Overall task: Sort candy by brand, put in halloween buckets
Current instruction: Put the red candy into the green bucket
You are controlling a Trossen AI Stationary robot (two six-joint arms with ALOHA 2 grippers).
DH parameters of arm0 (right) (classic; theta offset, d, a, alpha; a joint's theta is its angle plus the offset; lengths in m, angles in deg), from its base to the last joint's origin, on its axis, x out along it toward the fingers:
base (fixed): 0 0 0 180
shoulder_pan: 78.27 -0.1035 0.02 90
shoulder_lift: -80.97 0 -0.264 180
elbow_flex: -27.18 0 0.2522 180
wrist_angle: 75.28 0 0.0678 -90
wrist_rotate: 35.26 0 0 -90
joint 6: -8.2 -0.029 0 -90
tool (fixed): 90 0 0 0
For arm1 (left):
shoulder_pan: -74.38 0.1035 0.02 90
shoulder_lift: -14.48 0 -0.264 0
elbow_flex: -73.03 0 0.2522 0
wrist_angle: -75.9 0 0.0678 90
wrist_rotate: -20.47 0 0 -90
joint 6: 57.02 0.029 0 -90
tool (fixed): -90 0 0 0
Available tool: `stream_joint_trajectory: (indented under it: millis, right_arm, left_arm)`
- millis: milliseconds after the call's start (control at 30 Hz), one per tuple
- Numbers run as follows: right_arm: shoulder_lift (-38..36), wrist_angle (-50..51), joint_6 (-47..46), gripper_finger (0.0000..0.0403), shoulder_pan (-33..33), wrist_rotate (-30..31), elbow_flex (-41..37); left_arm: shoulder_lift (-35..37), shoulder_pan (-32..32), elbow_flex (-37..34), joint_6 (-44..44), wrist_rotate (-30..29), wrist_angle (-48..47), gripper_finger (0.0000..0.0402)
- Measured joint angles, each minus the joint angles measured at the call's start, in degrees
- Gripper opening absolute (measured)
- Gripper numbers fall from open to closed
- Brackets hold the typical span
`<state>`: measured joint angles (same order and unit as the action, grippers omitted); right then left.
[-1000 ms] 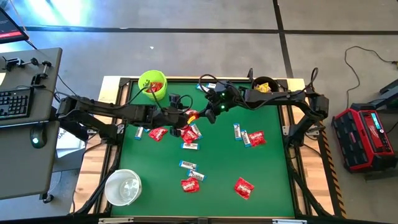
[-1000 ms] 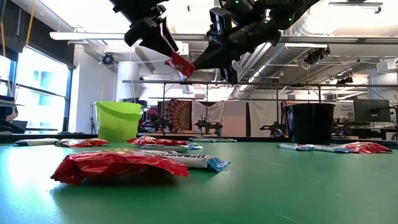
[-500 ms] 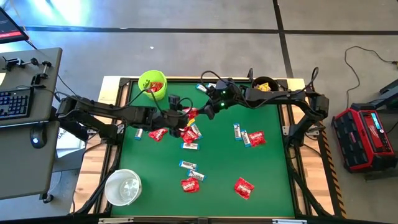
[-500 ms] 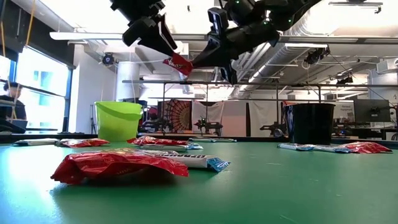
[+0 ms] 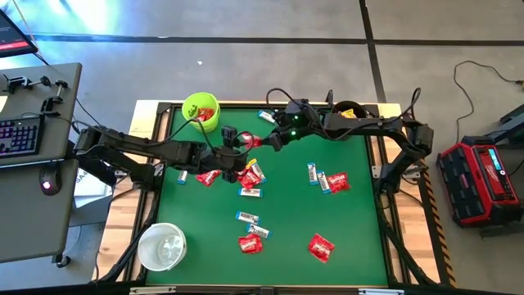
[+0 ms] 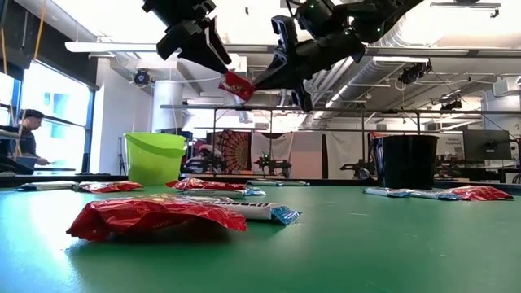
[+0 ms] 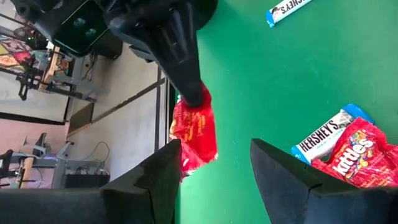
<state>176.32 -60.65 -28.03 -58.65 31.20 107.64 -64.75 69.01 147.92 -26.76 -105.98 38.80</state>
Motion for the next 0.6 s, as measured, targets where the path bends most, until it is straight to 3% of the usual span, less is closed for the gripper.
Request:
stream_joint_trajectory:
  millis: [400, 600]
  right_arm:
    - [0.0, -4.7, -4.3, 0.0000, -3.8, -4.0, 0.0]
    - [0.0, -4.8, -4.5, 0.0000, -4.8, -4.0, 0.0]
  left_arm:
    - [0.0, 0.0, 0.0, 0.5, -0.7, 0.1, 0.0182]
    - [0.0, 0.1, 0.0, 0.5, 0.0, 0.1, 0.0140]
